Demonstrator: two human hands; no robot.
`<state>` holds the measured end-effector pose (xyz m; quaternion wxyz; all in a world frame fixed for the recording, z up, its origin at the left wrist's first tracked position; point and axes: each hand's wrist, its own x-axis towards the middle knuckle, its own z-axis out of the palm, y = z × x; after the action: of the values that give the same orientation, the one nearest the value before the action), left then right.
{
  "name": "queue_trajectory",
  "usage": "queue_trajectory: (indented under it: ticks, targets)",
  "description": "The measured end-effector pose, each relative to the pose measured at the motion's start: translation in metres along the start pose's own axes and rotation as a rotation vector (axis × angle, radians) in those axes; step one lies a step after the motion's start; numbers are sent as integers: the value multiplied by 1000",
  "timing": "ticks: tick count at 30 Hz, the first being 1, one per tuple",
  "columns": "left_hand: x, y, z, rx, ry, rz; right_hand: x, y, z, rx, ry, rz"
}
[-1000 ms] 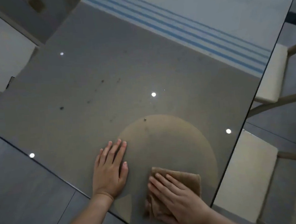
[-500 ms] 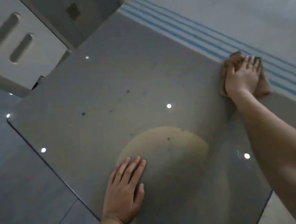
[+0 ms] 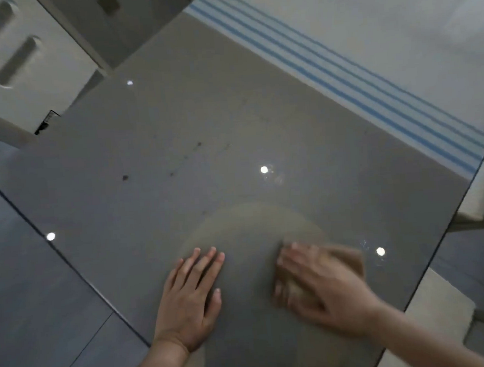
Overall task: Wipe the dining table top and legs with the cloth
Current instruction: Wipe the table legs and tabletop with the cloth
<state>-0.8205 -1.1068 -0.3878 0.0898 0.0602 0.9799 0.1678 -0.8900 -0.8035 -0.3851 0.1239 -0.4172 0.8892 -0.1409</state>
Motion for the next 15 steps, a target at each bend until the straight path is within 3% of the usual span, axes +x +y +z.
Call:
queue_trajectory:
  ticks: [5, 8, 10, 15]
  targets:
    - [0, 1, -2, 4, -14, -5, 69, 147, -58, -34, 327, 769]
    - [0, 0, -1, -2, -11, -10, 123, 188, -83, 41, 411, 1160]
    - [0, 1, -1, -9, -11, -7, 160, 167, -79, 43, 405, 1158]
    - [-1, 1, -3, 11, -38, 5, 147, 21, -18, -9, 309, 552]
